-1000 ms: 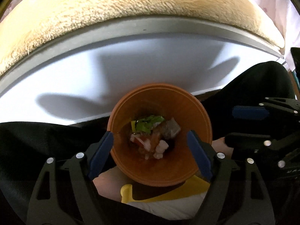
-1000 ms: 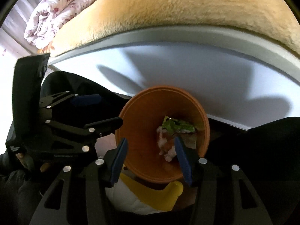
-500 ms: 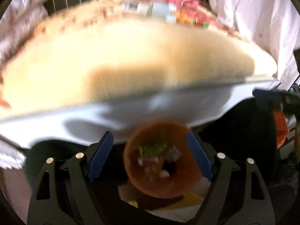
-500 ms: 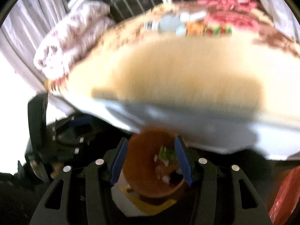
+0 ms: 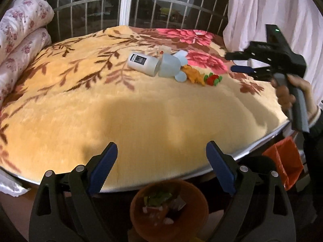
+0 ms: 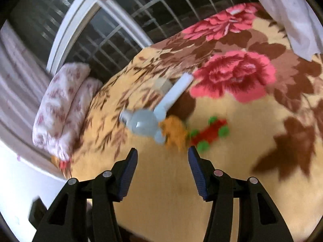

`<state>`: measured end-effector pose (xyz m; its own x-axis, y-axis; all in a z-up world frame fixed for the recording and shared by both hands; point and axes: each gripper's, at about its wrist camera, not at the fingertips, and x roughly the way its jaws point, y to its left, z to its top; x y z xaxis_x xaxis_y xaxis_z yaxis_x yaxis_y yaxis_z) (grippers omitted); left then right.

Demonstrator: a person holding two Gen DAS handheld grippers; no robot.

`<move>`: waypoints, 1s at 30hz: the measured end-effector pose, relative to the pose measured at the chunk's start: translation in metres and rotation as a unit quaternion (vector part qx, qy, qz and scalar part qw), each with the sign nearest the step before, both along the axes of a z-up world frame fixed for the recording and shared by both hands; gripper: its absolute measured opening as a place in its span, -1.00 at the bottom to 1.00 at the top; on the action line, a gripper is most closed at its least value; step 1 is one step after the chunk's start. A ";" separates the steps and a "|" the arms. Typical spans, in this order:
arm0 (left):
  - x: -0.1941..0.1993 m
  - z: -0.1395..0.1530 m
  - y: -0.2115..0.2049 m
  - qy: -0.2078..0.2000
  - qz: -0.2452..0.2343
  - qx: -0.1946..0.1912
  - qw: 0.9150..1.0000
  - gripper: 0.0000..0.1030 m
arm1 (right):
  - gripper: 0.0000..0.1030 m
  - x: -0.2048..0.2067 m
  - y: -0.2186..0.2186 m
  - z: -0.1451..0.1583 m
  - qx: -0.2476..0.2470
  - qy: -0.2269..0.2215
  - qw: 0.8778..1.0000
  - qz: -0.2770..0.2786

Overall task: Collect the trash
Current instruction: 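Move both open grippers back over the bed toward the remaining toys, then grasp the light blue toy with the left gripper while the right gripper grasps the white foam tube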

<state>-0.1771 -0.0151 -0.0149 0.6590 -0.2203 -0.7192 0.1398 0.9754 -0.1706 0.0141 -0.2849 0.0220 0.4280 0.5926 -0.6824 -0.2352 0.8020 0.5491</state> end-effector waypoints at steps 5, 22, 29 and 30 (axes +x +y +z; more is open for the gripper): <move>0.026 -0.005 0.000 0.002 0.006 -0.003 1.000 0.69 | 0.02 0.059 0.022 -0.015 -0.006 0.024 1.000 -0.009; 0.060 -0.013 0.016 0.025 0.034 -0.025 0.999 0.69 | -0.23 0.177 0.109 -0.079 -0.020 0.135 0.991 -0.005; 0.080 -0.006 0.010 0.029 0.018 -0.016 0.999 0.69 | -0.50 0.154 0.081 -0.049 -0.005 0.063 0.998 -0.023; 0.086 -0.004 0.006 0.028 0.005 -0.019 0.999 0.69 | -0.50 0.146 0.070 -0.035 -0.005 0.037 0.999 -0.031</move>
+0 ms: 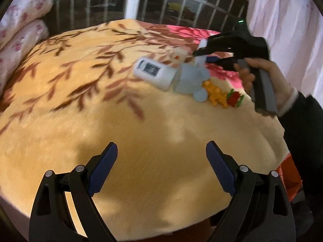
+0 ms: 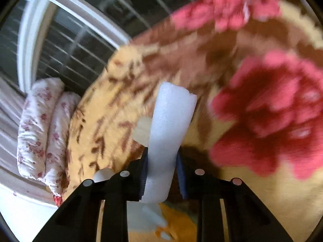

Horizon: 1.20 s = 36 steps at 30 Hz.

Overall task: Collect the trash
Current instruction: 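Grasp the light blue toy with the left gripper while the right gripper grasps the white foam tube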

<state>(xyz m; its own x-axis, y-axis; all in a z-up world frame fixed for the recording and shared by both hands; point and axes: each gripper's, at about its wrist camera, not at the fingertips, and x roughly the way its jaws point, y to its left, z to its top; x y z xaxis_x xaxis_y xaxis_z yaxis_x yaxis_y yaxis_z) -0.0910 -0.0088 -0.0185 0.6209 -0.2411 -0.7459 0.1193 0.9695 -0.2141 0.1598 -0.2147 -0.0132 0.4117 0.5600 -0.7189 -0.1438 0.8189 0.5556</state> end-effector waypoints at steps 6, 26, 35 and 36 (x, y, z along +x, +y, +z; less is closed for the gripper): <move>0.043 0.014 -0.033 -0.067 -0.096 -0.002 0.993 0.69 | -0.49 -0.073 -0.067 0.042 0.025 -0.091 0.995 -0.039; 0.140 -0.011 -0.068 -0.012 -0.202 -0.060 0.977 0.40 | -0.46 -0.205 -0.131 0.004 0.011 -0.126 0.990 -0.063; 0.142 -0.016 -0.069 0.003 -0.176 -0.060 0.983 -0.85 | -0.46 -0.211 -0.128 0.005 -0.001 -0.138 0.989 -0.059; 0.138 -0.013 -0.068 -0.004 -0.169 -0.056 0.984 -0.85 | -0.46 -0.213 -0.128 0.005 -0.003 -0.138 0.989 -0.060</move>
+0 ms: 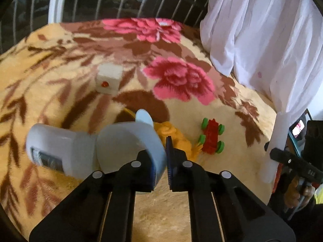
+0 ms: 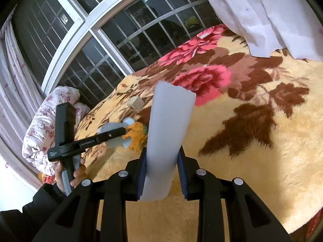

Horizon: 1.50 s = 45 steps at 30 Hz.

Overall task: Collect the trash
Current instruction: 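Grasp the light blue toy with the left gripper while the right gripper grasps the white foam tube, then carry blue toy and foam tube over the orange bucket and open both grippers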

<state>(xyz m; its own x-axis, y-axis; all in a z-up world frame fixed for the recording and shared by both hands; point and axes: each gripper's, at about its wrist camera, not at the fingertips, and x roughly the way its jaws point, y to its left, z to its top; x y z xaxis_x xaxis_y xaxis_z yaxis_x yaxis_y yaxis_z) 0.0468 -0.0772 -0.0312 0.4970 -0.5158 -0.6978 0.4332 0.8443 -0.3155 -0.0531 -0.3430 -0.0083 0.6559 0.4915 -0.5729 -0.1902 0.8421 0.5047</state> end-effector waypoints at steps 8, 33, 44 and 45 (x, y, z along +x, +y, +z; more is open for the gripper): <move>-0.067 0.053 0.009 -0.074 0.032 0.004 0.997 -0.85 | -0.46 -0.023 0.017 0.013 -0.021 -0.016 0.999 0.022; -0.345 -0.013 0.040 -0.046 0.014 0.032 0.998 -0.85 | -0.47 -0.192 0.093 -0.023 -0.100 0.028 0.982 0.160; -0.327 -0.095 0.041 0.069 0.004 0.047 0.997 -0.85 | -0.47 -0.198 0.115 -0.090 -0.126 0.114 0.966 0.194; -0.325 -0.098 0.039 0.074 0.004 0.052 0.996 -0.85 | -0.47 -0.197 0.118 -0.094 -0.130 0.119 0.964 0.199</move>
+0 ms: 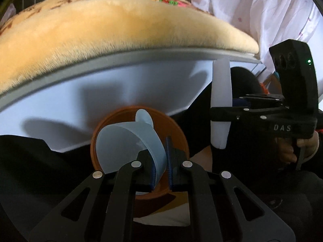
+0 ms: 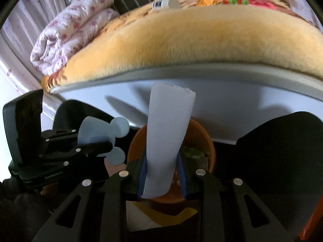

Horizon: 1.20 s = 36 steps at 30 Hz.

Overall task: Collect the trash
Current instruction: 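Carry blue toy and foam tube over the orange bucket and open both grippers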

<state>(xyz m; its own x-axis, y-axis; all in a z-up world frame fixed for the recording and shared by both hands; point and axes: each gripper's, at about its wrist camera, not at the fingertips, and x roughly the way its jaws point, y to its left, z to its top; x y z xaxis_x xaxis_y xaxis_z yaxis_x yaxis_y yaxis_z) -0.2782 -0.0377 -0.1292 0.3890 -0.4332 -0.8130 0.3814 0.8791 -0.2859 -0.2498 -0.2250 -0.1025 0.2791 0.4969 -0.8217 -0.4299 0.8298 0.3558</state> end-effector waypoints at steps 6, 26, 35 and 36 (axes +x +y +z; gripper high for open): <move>0.019 -0.019 -0.008 0.032 0.016 0.039 0.999 -0.85 | -0.47 0.008 0.013 -0.021 -0.034 0.020 0.999 0.021; 0.046 -0.047 -0.018 0.090 0.026 0.067 0.993 -0.39 | -0.03 0.021 0.036 -0.051 -0.059 0.058 0.996 0.035; 0.041 -0.044 -0.017 0.090 0.035 0.063 0.993 0.36 | 0.08 0.020 0.029 -0.046 -0.060 0.047 0.997 0.016; 0.040 -0.042 -0.016 0.088 0.036 0.060 0.994 0.36 | 0.09 0.019 0.026 -0.043 -0.059 0.042 0.997 0.012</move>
<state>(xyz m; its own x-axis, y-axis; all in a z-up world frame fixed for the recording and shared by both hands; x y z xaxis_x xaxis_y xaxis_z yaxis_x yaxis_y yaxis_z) -0.2383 -0.0539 -0.1712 0.2622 -0.3044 -0.9158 0.2687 0.9345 -0.2336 -0.2308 -0.1994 -0.1455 0.1960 0.4018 -0.8945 -0.4233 0.8575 0.2924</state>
